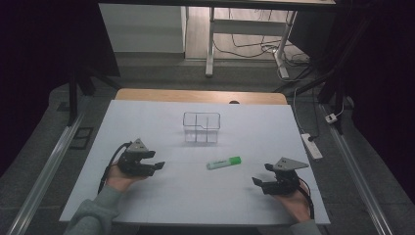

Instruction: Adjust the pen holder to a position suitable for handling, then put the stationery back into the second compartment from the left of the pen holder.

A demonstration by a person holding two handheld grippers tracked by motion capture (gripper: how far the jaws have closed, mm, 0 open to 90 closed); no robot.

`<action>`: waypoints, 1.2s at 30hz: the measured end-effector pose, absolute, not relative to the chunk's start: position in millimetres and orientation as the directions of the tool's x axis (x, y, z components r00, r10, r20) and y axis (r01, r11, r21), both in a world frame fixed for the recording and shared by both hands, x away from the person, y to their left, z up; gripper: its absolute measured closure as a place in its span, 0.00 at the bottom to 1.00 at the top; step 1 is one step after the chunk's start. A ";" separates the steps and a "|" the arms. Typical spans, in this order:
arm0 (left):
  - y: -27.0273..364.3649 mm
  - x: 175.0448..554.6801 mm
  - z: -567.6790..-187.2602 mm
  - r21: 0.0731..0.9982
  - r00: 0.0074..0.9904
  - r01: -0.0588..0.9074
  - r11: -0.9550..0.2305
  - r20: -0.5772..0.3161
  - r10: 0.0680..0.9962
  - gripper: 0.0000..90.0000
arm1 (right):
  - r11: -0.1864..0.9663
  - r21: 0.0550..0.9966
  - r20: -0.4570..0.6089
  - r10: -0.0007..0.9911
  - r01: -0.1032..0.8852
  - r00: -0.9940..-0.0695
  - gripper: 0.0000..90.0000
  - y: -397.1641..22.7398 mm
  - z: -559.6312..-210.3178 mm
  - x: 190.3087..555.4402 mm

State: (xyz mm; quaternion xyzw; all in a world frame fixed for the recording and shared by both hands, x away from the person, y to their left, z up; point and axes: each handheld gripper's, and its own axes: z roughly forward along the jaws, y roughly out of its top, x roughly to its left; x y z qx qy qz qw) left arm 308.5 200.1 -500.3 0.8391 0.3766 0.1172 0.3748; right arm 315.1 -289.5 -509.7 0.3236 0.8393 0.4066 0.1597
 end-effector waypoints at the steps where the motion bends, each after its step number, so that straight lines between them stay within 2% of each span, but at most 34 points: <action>1: 201.3 305.1 -500.3 0.719 0.691 0.541 -0.436 -0.086 0.717 0.43 | 0.461 0.786 -0.006 0.673 0.413 -0.740 0.26 -289.5 -509.8 315.2; 9: 206.7 290.0 -500.0 0.728 0.694 0.534 -0.431 -0.086 0.715 0.43 | 0.462 0.785 -0.007 0.671 0.412 -0.741 0.26 -289.1 -509.7 315.0; 36: 191.7 292.0 -497.8 0.712 0.720 0.515 -0.477 -0.057 0.691 0.41 | 0.469 0.785 -0.015 0.668 0.405 -0.744 0.27 -287.5 -508.8 314.5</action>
